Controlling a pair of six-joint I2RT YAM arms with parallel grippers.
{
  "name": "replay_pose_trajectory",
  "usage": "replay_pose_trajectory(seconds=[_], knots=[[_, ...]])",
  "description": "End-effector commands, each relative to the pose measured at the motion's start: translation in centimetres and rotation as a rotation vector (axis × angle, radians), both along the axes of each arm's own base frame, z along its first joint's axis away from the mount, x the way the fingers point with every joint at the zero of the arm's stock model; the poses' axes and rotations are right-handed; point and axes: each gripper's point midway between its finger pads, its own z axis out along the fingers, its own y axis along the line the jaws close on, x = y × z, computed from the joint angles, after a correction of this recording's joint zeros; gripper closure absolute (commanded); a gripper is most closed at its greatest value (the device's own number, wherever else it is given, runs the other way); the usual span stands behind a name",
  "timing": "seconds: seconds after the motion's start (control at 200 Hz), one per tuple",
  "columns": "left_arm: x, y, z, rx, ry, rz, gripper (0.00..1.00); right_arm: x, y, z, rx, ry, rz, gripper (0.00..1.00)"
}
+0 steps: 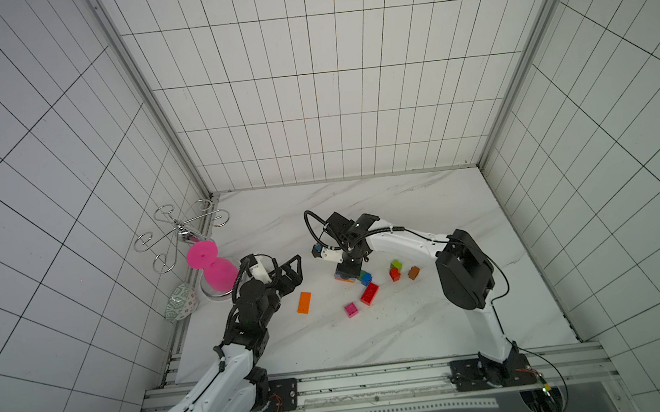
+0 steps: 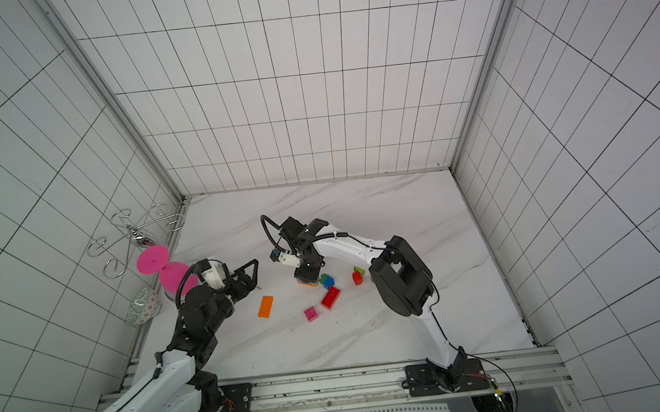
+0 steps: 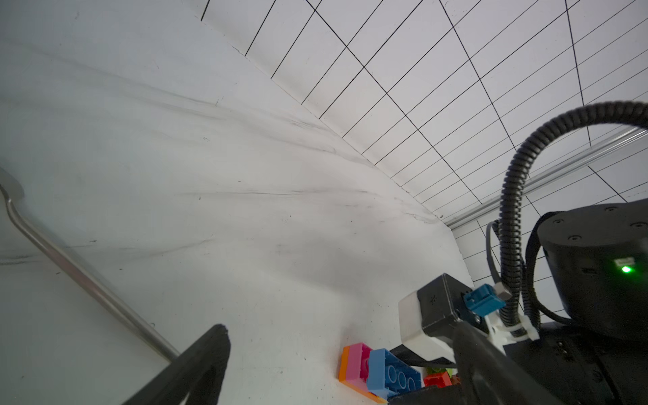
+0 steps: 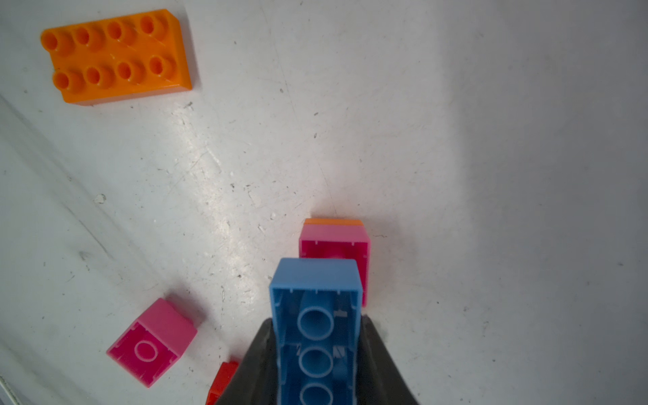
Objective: Assemble the letter p with lego
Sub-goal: Assemble the lego brick with the lego brick.
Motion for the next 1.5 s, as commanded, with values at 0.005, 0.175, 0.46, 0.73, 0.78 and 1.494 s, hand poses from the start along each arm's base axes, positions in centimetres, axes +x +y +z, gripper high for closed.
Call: replay_pose_trajectory(seconds=[0.005, 0.175, 0.46, 0.73, 0.78, 1.494], knots=[[0.2, 0.3, 0.8, -0.008, -0.026, 0.012, 0.02, 0.4, -0.2, -0.3, -0.018, 0.020, 0.015, 1.00], [0.1, 0.2, 0.7, -0.009, -0.026, 0.011, 0.02, 0.7, -0.2, -0.5, -0.020, 0.024, 0.008, 1.00], [0.1, 0.2, 0.8, -0.010, -0.028, 0.010, 0.02, 0.7, 0.2, -0.5, -0.015, 0.044, 0.023, 1.00], [0.1, 0.2, 0.8, -0.009, -0.027, 0.011, 0.02, 0.0, -0.1, -1.8, -0.037, 0.081, 0.031, 1.00], [0.1, 0.2, 0.8, -0.009, -0.029, 0.010, 0.02, -0.1, -0.2, -2.1, -0.046, 0.086, 0.032, 1.00], [0.1, 0.2, 0.7, -0.012, -0.025, 0.006, 0.02, -2.2, -2.7, -9.3, -0.141, 0.167, -0.055, 1.00]])
